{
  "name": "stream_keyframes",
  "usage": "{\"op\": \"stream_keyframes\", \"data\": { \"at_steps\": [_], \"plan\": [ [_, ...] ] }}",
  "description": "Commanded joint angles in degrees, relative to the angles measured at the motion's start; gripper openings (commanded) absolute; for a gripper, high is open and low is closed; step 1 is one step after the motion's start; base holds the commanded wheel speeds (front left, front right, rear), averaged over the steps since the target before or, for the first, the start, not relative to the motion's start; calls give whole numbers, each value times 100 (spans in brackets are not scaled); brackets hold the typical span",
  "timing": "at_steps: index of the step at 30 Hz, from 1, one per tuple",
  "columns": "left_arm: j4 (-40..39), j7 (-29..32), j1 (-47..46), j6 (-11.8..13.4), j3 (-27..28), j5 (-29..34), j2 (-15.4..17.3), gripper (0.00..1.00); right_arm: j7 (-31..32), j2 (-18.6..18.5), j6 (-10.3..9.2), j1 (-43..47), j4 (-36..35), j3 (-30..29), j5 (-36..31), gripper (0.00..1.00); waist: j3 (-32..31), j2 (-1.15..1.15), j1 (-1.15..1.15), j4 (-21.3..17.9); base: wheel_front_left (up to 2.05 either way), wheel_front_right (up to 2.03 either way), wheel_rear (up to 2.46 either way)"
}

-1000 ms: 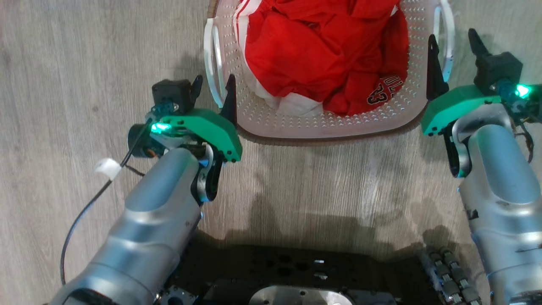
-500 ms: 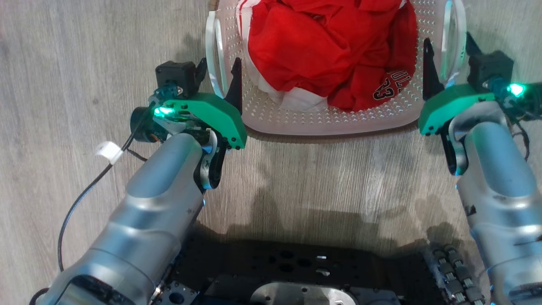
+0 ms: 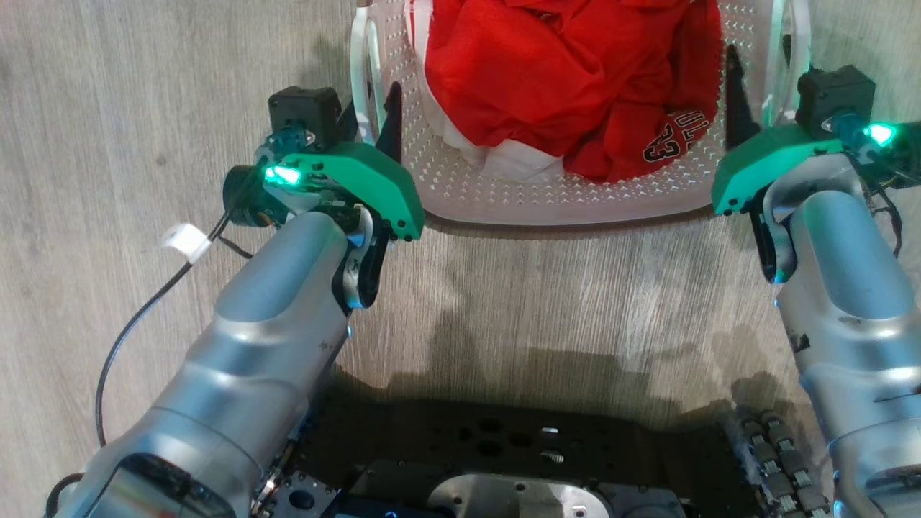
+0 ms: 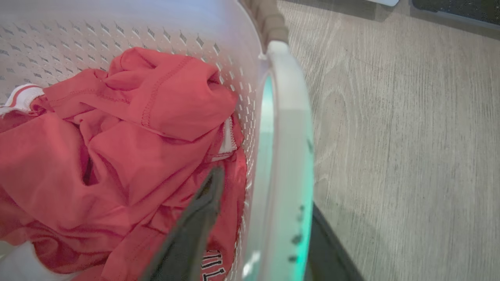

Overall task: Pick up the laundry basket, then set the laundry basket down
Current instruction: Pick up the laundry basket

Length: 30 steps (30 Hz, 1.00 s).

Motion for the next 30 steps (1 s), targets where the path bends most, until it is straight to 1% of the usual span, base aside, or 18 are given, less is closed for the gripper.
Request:
{"op": "stream_keyframes", "data": {
  "at_steps": [1,4,5,6,7,19,25,30],
  "plan": [
    [-49,-45,97,3,77,-26,127,44,-60,31,-9,222,-55,126,-38,48,0,0,0,2,0,0,0],
    [-34,-45,84,-7,43,-40,127,9,-60,39,-9,199,-30,133,-44,25,-8,0,0,2,0,0,0],
    [-39,-45,79,-10,36,-33,127,0,-60,41,-9,192,-13,132,-45,17,-13,0,0,3,0,0,0],
    [-45,-45,77,-11,34,-25,127,0,-60,44,-9,184,6,131,-48,3,-18,0,0,5,0,0,0],
    [-51,-45,78,-13,35,-16,127,0,-60,48,-9,176,24,131,-50,0,-25,0,0,5,0,0,0],
    [18,-45,188,-71,151,104,127,0,-60,193,-9,152,316,167,-20,0,-250,0,0,-51,0,0,0],
    [92,-45,287,-84,154,122,127,0,-60,283,-9,168,571,155,26,0,-451,0,0,-94,0,0,0],
    [237,-45,420,-116,79,120,127,0,-60,370,-9,183,964,114,74,0,-717,0,0,-141,0,0,0]
  ]
}}
